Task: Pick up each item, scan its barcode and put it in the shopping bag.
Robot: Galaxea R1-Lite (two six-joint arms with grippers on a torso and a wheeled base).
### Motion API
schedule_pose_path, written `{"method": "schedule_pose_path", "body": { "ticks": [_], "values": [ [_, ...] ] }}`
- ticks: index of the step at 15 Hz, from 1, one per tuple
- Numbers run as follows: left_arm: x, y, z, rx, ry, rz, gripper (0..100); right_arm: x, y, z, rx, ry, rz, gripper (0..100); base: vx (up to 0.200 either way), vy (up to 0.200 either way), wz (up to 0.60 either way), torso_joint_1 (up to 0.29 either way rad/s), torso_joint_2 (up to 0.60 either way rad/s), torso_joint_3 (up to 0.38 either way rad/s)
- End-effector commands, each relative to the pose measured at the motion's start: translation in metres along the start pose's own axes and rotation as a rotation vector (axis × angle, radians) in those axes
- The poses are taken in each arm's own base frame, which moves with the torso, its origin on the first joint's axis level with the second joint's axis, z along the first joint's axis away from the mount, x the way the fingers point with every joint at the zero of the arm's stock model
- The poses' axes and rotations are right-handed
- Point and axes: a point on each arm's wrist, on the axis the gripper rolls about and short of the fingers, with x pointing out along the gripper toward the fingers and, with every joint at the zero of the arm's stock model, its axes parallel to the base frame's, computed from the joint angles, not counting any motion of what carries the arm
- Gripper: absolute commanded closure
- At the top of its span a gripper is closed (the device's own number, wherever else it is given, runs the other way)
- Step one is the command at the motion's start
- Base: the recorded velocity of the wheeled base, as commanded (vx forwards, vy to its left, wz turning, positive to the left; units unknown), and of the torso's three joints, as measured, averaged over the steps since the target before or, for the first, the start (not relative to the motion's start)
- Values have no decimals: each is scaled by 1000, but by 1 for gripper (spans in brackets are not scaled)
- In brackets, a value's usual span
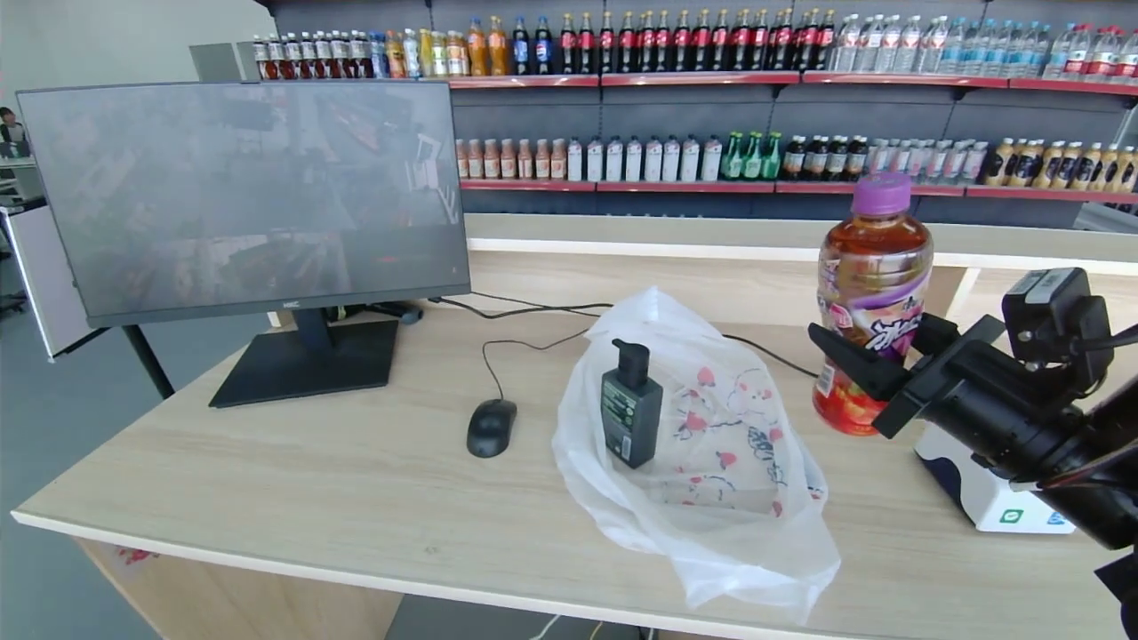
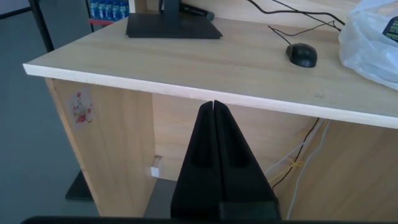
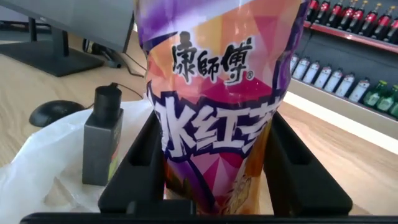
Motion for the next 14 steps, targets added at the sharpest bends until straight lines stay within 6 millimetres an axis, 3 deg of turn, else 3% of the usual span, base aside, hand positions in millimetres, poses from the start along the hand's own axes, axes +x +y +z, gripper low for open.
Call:
{"method": "schedule_pose_path", "body": {
  "ticks": [1, 6, 9, 12, 14],
  "values": [
    [0, 0, 0, -1, 0, 0, 100, 1, -1, 4, -6, -18, -5, 100, 0, 0, 0, 0, 0, 0],
    [0, 0, 0, -3, 0, 0, 100, 7, -1, 0, 37, -12, 1, 100, 0, 0, 0, 0, 0, 0],
    [0, 0, 0, -1, 0, 0, 100, 31, 1, -7, 65, -29, 29, 100, 0, 0, 0, 0, 0, 0],
    [0, 0, 0, 2, 0, 0, 100, 38, 32, -25, 130, 32, 138, 100, 0, 0, 0, 0, 0, 0],
    [0, 0, 0, 2, 0, 0, 100, 47, 37, -31, 145, 39, 154, 100, 0, 0, 0, 0, 0, 0]
  ]
}}
